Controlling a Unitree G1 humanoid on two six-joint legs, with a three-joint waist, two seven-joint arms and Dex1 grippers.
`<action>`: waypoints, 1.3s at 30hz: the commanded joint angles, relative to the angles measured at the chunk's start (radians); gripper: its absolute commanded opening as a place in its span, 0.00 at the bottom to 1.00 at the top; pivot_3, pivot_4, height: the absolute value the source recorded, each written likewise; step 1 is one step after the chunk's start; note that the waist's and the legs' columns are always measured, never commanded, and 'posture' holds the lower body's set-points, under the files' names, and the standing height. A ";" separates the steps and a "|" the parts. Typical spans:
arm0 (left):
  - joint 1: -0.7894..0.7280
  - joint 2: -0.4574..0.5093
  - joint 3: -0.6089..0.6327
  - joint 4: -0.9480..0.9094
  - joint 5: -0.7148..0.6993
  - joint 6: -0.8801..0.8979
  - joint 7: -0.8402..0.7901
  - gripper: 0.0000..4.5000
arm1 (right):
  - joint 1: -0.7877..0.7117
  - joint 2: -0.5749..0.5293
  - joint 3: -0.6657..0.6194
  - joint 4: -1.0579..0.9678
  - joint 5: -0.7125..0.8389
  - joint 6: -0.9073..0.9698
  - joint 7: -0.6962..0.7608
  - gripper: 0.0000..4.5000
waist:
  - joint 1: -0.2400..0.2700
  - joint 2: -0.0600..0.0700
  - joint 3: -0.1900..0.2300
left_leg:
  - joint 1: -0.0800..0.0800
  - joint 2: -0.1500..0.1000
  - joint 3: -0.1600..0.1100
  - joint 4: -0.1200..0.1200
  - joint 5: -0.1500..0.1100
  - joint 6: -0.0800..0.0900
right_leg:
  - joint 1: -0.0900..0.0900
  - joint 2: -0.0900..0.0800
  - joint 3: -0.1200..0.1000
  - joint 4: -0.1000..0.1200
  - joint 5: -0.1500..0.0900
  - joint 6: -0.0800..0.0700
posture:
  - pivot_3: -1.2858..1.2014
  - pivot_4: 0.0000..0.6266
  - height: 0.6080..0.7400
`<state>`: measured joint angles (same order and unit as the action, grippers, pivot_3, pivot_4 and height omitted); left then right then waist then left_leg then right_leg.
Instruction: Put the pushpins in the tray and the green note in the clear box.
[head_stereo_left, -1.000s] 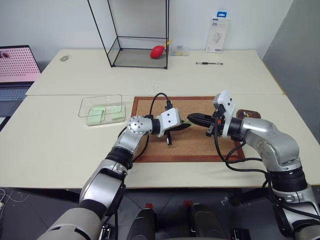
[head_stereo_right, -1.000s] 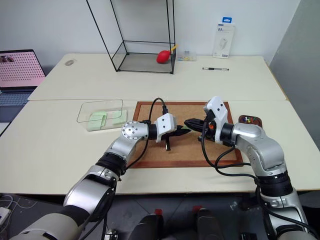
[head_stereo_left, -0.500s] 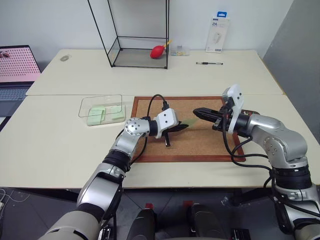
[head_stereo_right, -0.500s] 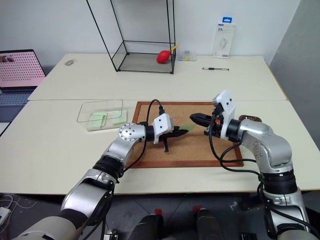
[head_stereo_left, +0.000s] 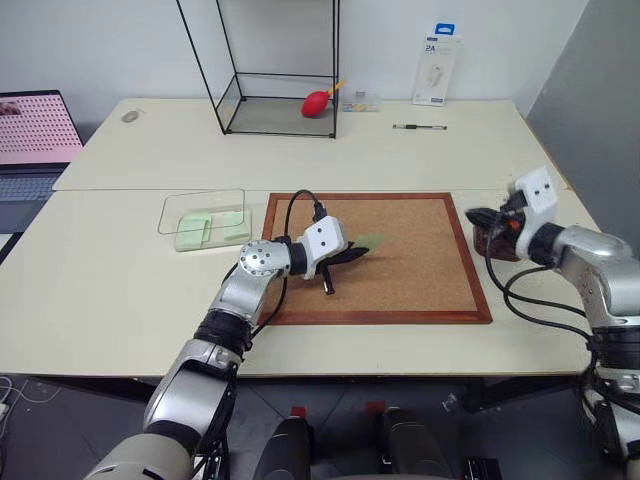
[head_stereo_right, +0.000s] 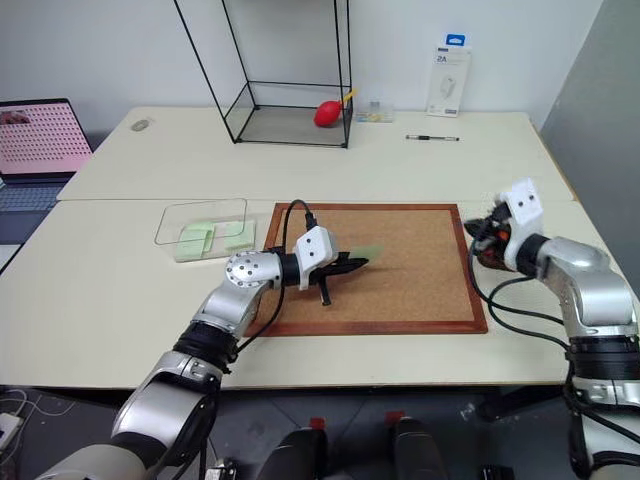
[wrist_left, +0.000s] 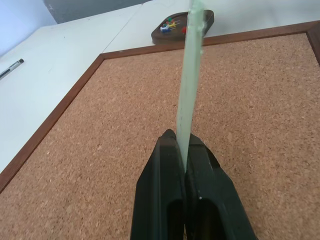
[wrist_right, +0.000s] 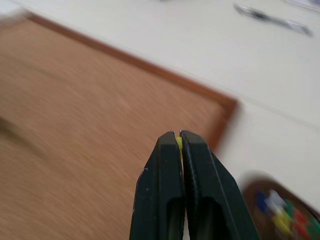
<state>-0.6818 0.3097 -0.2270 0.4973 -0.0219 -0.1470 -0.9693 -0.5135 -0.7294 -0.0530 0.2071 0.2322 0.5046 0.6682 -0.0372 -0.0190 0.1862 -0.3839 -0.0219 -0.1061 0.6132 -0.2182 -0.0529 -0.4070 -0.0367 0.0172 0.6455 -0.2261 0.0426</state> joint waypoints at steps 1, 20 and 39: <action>0.013 0.016 0.023 -0.090 -0.015 0.030 0.018 0.00 | -0.015 -0.018 0.034 0.089 -0.102 -0.125 -0.023 0.00 | -0.001 0.000 0.000 | 0.000 0.000 0.000 0.000 0.000 0.000 | 0.000 0.000 0.000 0.000 0.000 0.000 | 0.52 0.24 1.00; 0.018 0.033 0.022 -0.134 -0.018 0.071 0.050 0.00 | -0.103 0.012 -0.006 0.255 -0.155 -0.201 -0.097 0.78 | -0.002 0.000 0.000 | 0.000 0.000 0.000 0.000 0.000 0.000 | 0.000 0.000 0.000 0.000 0.000 0.000 | 0.52 0.24 1.00; 0.155 0.235 0.281 -0.535 -0.161 0.579 0.185 0.00 | -0.094 0.122 0.078 -0.280 0.133 -0.107 0.248 0.78 | -0.020 0.000 0.000 | 0.000 0.001 -0.002 0.000 0.000 0.000 | 0.000 0.001 -0.001 0.001 0.000 0.000 | 0.52 0.24 1.00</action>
<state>-0.5344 0.5058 -0.0047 0.0369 -0.1592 0.3767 -0.8085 -0.5698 -0.6160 0.0101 -0.0203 0.3381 0.3765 0.8976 -0.0568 -0.0188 0.1864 -0.3833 -0.0205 -0.1077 0.6133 -0.2181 -0.0530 -0.4069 -0.0356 0.0164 0.6464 -0.2260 0.0425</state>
